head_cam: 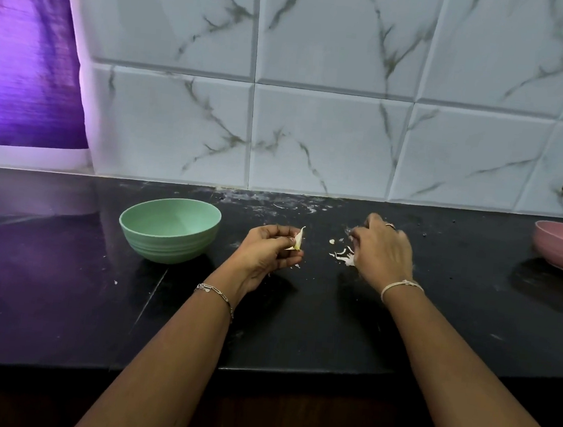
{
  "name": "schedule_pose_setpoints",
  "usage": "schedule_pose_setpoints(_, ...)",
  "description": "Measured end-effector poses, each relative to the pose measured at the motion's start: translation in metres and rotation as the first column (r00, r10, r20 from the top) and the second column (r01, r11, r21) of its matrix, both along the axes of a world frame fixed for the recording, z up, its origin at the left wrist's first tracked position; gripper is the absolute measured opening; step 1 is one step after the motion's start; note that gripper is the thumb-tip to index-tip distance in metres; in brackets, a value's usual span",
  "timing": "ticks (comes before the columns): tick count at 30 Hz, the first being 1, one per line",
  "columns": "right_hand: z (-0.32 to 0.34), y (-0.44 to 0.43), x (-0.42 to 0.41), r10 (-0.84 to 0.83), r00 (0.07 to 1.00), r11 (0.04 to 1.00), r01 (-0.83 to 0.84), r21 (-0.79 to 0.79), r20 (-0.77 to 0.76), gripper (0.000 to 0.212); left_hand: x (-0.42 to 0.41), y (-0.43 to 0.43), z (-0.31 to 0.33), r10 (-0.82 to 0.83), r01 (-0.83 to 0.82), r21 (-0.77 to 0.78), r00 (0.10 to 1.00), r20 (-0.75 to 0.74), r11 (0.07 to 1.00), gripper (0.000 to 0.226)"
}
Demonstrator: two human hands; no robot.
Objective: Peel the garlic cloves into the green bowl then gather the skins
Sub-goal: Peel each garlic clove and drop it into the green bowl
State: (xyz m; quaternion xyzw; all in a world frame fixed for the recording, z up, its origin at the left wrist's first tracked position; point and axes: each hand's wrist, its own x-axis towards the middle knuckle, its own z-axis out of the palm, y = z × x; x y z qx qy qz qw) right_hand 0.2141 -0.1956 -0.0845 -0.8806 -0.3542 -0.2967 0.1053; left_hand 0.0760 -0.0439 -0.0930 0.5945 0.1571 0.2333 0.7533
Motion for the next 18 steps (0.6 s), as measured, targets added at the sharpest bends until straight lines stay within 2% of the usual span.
schedule_pose_setpoints(2, 0.002, -0.006, 0.004, -0.031, 0.999, 1.0, 0.031, 0.003, -0.016, 0.018, 0.001, 0.0, 0.001, -0.002, 0.002, -0.036, 1.0, 0.006, 0.999, 0.015)
schedule_pose_setpoints(6, 0.002, -0.007, 0.004, -0.009, 0.993, 0.987, 0.028, 0.16, -0.117, 0.008, 0.001, 0.001, 0.002, 0.012, -0.009, -0.097, 1.0, 0.028, 0.995, 0.014)
schedule_pose_setpoints(9, -0.003, -0.007, 0.01, 0.065, 0.979, 0.96, -0.008, 0.28, -0.195, 0.012, 0.0, 0.001, 0.002, 0.034, -0.03, -0.112, 0.999, 0.028, 0.993, 0.015)
schedule_pose_setpoints(14, -0.004, -0.005, 0.007, 0.178, 0.955, 0.937, -0.091, 0.337, -0.236, 0.03, -0.001, 0.001, 0.003, 0.067, -0.061, -0.125, 0.997, 0.044, 0.99, 0.013)
schedule_pose_setpoints(16, -0.001, -0.001, -0.004, 0.241, 0.957, 0.924, -0.175, 0.339, -0.162, 0.032, -0.001, 0.001, 0.003, 0.067, -0.062, -0.121, 0.997, 0.036, 0.991, 0.012)
schedule_pose_setpoints(18, 0.001, 0.006, -0.021, 0.391, 0.913, 0.891, -0.344, 0.298, -0.114, 0.032, -0.001, 0.0, 0.004, 0.061, -0.056, -0.122, 0.998, 0.034, 0.991, 0.012)
